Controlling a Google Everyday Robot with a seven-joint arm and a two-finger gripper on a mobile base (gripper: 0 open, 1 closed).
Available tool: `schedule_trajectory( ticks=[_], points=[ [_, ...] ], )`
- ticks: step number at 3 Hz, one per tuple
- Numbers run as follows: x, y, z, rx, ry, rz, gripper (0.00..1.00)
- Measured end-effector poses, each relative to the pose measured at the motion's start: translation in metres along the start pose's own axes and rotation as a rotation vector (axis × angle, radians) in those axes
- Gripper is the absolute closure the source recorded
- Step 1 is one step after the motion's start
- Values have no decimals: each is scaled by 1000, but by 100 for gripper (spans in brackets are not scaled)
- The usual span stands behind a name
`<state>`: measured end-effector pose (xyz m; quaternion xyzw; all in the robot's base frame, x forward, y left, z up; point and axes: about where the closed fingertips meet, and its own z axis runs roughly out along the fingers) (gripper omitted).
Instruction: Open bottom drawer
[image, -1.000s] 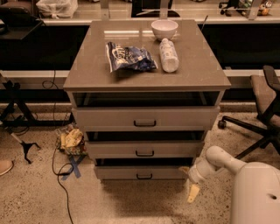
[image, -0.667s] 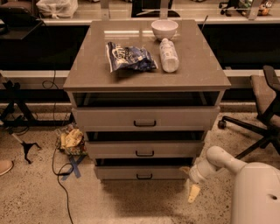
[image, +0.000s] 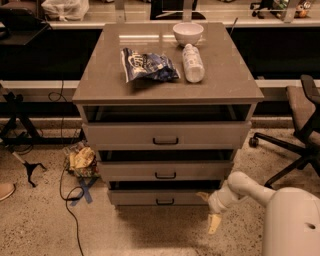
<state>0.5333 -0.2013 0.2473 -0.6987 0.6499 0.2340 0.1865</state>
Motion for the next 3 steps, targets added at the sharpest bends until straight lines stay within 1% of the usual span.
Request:
schedule_trajectory(
  ticks=[1,2,3],
  points=[
    [-10,-9,16,57,11,-110,0],
    [-16,-22,29,108,-8,-161,0],
    [-17,-40,40,161,-39,-175,0]
  ],
)
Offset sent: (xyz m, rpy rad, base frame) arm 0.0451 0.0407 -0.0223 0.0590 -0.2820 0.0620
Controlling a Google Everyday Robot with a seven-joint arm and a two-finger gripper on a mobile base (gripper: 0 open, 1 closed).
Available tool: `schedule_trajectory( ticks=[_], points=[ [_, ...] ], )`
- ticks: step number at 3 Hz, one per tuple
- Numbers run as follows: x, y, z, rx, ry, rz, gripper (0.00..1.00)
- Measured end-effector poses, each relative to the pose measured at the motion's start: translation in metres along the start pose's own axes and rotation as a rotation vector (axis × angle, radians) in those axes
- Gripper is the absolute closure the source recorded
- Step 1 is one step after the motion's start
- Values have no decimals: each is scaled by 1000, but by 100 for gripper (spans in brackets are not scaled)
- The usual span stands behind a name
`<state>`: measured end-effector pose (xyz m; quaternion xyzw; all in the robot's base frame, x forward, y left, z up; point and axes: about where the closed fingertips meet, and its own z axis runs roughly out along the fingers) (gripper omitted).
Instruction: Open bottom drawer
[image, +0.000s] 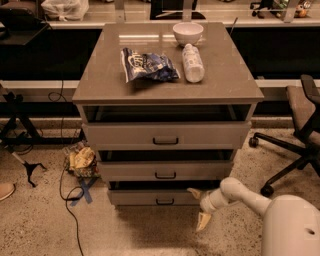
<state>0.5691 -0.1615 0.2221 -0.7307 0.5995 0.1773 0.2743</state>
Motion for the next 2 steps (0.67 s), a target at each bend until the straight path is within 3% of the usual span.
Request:
schedule_trajectory(
  ticks=[2],
  points=[
    [1,-4,4,22,-4,-3,0]
  ],
)
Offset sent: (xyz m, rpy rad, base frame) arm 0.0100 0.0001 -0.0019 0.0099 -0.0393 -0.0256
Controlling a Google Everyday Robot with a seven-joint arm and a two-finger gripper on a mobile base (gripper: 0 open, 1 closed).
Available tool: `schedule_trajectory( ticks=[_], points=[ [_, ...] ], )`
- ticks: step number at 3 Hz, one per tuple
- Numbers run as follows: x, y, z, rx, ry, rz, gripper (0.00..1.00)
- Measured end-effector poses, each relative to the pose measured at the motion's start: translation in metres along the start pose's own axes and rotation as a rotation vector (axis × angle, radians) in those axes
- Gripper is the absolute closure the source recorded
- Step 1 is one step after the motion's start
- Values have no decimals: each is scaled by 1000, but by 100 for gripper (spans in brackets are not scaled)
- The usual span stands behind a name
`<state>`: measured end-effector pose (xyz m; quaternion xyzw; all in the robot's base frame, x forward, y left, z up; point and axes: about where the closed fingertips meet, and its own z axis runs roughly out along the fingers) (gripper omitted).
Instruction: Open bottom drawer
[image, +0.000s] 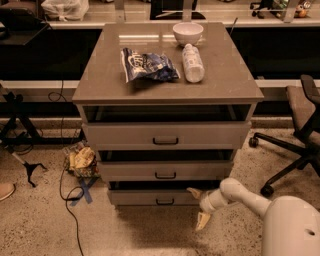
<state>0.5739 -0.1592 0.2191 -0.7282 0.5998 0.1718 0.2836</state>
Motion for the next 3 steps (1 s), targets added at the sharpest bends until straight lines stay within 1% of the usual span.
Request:
schedule_trajectory(
  ticks=[1,2,3],
  points=[
    [9,-16,-3,59,38,-34,0],
    [21,-32,-8,114,91,-54,0],
    [37,-44,-4,128,148,-43,0]
  ],
)
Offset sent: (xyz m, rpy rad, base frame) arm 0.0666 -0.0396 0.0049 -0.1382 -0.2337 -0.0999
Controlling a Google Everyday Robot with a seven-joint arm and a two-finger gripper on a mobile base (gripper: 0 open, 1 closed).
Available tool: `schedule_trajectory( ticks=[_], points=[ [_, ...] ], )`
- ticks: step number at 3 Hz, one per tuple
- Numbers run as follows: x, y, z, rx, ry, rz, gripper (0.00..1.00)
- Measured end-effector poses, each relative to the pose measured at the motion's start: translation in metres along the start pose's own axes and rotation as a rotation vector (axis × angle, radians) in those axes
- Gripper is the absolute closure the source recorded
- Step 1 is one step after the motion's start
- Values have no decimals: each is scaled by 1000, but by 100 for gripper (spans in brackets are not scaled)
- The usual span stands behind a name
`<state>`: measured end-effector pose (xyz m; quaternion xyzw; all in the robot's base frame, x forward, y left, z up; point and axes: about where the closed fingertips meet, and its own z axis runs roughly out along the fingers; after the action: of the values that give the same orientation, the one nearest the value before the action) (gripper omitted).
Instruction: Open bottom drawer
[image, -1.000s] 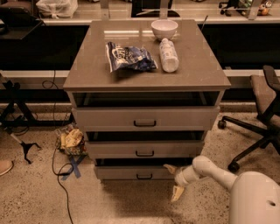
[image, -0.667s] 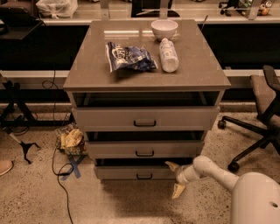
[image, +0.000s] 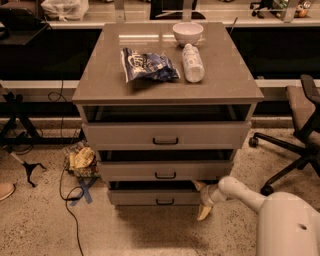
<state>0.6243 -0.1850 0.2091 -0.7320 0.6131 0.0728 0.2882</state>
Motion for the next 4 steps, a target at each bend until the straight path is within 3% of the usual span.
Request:
schedule_trajectory(
  ticks=[1,3,4],
  points=[
    [17,3,17,-47,60,32,0],
    [35,19,40,-119,88,91,41],
    [34,18,37,-119,88,91,65]
  ],
)
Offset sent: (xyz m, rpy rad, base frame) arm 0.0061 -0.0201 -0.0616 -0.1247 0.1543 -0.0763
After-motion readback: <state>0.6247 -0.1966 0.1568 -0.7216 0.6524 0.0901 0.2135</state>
